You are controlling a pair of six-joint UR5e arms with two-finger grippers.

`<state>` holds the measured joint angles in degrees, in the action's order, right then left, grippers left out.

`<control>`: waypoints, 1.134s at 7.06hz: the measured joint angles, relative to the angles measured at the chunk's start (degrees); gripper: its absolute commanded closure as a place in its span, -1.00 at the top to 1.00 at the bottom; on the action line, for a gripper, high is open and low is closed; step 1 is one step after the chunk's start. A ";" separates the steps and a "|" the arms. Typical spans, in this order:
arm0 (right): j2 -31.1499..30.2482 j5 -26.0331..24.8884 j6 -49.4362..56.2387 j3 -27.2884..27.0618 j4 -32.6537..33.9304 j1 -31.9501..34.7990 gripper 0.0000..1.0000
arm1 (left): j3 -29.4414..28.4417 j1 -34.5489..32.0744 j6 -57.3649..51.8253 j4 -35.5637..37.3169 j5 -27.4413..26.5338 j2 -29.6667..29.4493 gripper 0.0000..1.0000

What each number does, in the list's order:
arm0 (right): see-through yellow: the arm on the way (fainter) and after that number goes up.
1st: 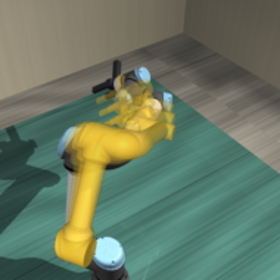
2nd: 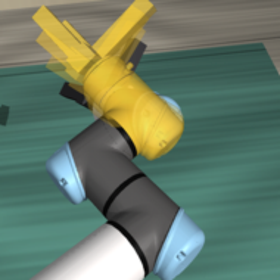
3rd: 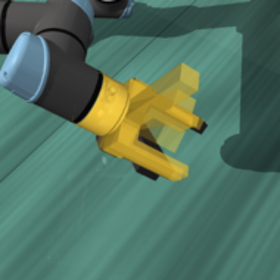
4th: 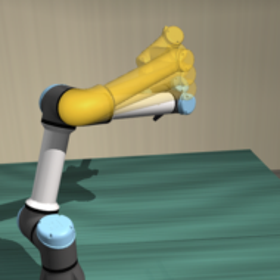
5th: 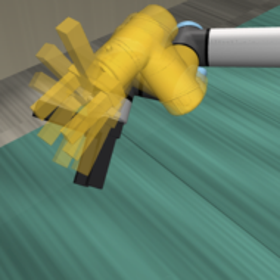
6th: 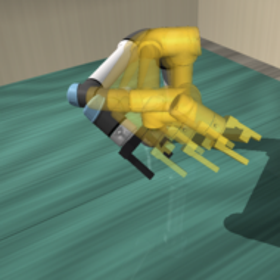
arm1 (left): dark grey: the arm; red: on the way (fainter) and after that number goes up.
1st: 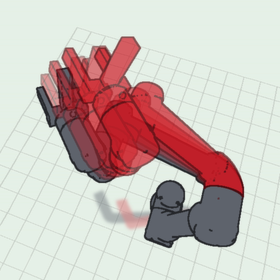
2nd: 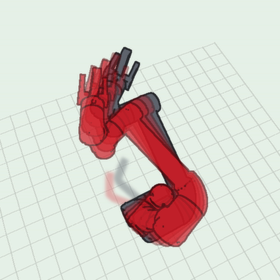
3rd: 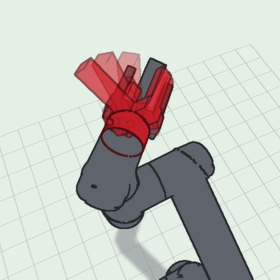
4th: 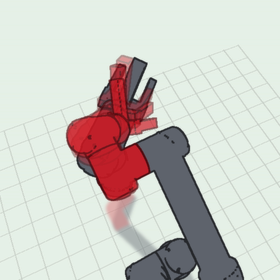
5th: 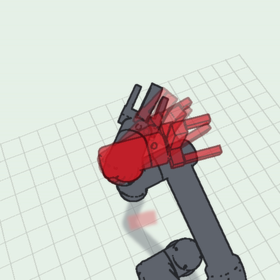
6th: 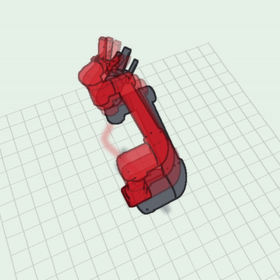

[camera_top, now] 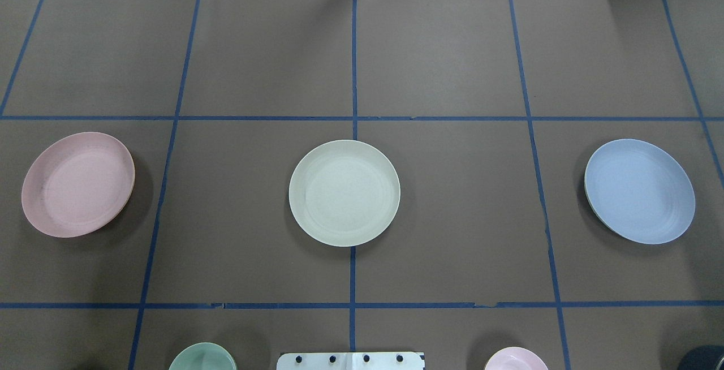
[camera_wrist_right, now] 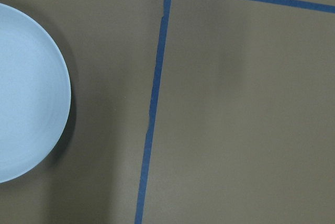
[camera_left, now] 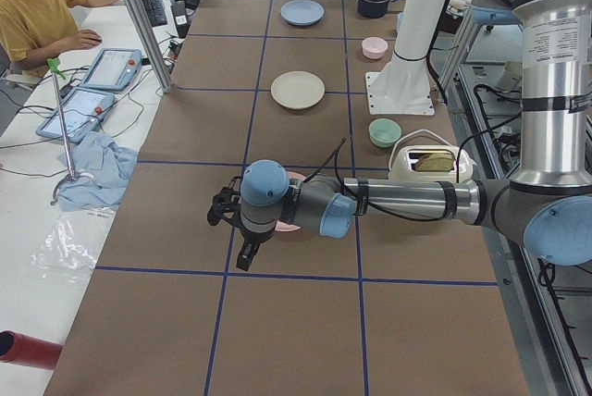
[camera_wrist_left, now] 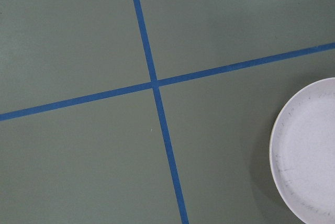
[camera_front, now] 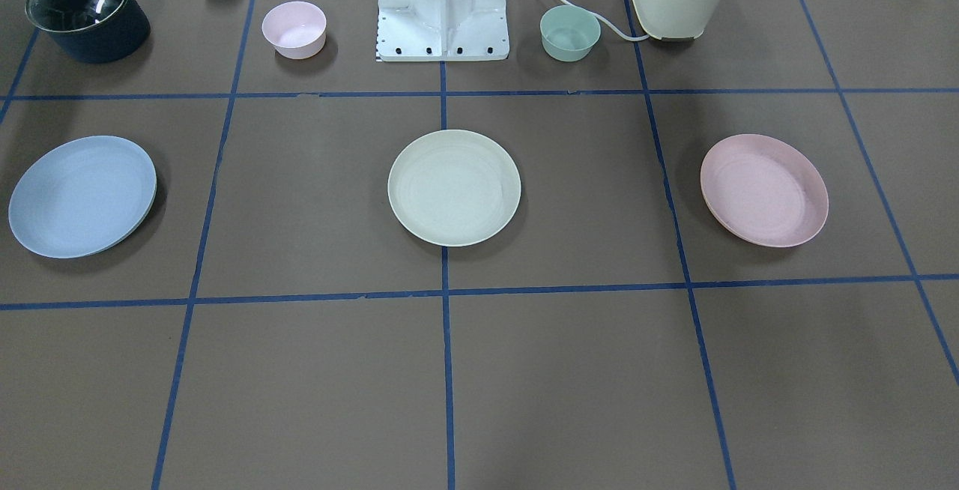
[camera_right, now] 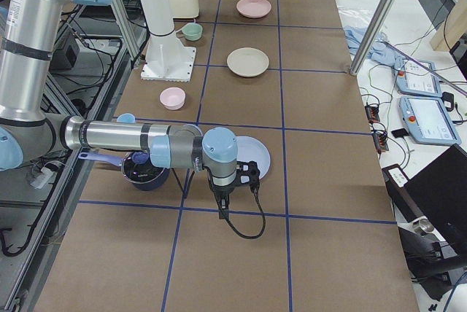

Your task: Stack three plates with pink and blue

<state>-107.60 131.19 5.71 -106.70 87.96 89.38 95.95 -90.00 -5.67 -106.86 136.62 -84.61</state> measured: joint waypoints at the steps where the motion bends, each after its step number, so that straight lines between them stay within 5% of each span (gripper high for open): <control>1: 0.13 0.07 -0.04 -0.09 -0.15 -0.03 1.00 | -0.88 0.00 0.01 -2.80 0.16 -0.06 1.00; 6: 0.31 2.66 -1.03 0.08 -18.37 -0.14 1.00 | -1.75 -0.09 0.77 -25.07 -2.80 -2.79 1.00; 8: 0.27 8.62 -1.65 0.24 -21.22 -0.20 1.00 | -3.54 0.18 3.00 -31.62 -1.64 -3.91 1.00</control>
<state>-107.33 139.81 4.06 -106.46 66.73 89.18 92.41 -89.83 -2.67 -138.48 134.98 -88.52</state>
